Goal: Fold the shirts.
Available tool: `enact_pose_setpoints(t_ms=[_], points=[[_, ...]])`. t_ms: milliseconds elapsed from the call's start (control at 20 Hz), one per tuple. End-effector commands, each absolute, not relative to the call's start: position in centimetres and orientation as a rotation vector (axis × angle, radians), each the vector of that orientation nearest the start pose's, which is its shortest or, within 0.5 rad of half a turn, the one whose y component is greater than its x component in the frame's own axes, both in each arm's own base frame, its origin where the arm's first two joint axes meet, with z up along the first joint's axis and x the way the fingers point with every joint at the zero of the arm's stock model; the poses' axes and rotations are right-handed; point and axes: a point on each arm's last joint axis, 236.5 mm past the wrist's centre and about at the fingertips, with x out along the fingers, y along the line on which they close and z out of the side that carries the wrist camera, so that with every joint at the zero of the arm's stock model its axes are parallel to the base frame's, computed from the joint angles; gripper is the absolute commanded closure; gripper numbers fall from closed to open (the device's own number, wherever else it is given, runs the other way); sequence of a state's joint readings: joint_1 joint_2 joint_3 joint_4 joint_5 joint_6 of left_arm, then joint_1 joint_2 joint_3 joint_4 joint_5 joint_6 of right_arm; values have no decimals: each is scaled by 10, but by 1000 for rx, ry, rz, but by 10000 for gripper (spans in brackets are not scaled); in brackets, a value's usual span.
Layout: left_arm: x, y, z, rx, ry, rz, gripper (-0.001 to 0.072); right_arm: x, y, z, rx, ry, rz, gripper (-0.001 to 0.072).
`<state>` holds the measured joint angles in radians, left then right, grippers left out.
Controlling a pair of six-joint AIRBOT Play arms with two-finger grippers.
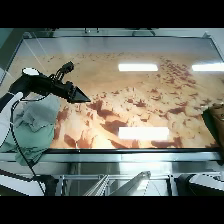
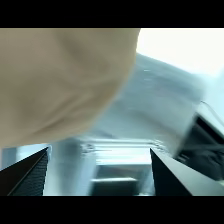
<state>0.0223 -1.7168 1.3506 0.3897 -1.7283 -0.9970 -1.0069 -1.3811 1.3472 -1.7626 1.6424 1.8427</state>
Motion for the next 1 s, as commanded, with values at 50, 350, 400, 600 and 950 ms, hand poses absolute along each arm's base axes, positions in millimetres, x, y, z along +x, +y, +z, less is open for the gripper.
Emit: enact_pose_setpoints(t_ms=[50, 350, 400, 600, 950], points=[[372, -204, 105, -709, 1237, -1313, 713, 281, -251, 63, 972, 1089, -628, 20], [351, -188, 171, -602, 1060, -1241, 713, 366, -57, 82, 769, 1108, -33, 695], [333, -190, 164, -613, 1090, -1226, 713, 359, -17, 72, 719, 1147, 43, 695], [248, -201, 100, -654, 1245, -1109, 712, 302, 114, 26, 532, 1215, 287, 695], [174, -207, 39, -747, 1312, -997, 711, 252, 181, -14, 435, 1244, 438, 694]])
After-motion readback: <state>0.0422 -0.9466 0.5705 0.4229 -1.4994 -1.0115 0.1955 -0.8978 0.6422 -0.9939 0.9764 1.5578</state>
